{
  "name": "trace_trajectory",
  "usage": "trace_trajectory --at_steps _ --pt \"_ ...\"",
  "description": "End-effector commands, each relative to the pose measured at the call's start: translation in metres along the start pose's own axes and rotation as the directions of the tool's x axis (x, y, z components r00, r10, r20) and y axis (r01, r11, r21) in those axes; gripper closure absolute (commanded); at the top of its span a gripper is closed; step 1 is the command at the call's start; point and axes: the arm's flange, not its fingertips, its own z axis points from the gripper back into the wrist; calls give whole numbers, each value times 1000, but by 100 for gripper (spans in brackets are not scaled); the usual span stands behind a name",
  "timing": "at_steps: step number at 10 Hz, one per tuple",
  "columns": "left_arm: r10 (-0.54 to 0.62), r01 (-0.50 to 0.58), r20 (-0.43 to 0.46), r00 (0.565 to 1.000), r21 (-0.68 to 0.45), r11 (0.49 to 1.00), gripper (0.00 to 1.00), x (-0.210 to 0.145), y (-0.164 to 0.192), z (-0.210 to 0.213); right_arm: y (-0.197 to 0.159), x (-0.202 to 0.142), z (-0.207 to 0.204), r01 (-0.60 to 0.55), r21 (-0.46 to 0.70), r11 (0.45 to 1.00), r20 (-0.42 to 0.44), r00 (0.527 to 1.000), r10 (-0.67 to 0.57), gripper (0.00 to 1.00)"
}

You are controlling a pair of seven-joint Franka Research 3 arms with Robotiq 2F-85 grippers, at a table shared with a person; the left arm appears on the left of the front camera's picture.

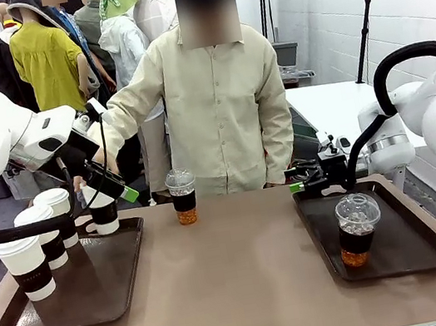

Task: Distribute the coffee onto the tray.
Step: Pick up another iced Americano from the middle of the table and place it on the right Handle tray.

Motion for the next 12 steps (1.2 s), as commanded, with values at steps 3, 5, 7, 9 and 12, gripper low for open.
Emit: trace_trajectory --at_steps 3,5,7,9,12 --pt "-4 4 6 1000 -7 1000 0 -1 2 0 2 7 -37 11 15 1000 14 1000 -11 0" --pt "-4 4 6 1000 -7 1000 0 -1 2 0 -4 10 -61 1 18 1000 22 1000 -1 0" --pt "-4 4 6 1000 -7 1000 0 -1 2 0 -5 11 -87 -5 23 1000 16 1000 5 0" --pt "-4 4 6 1000 -7 1000 0 -1 2 0 -10 13 -104 -5 23 1000 25 1000 4 0" --pt "-4 4 6 1000 -7 1000 0 -1 2 0 -17 14 -138 2 26 1000 31 1000 -3 0"
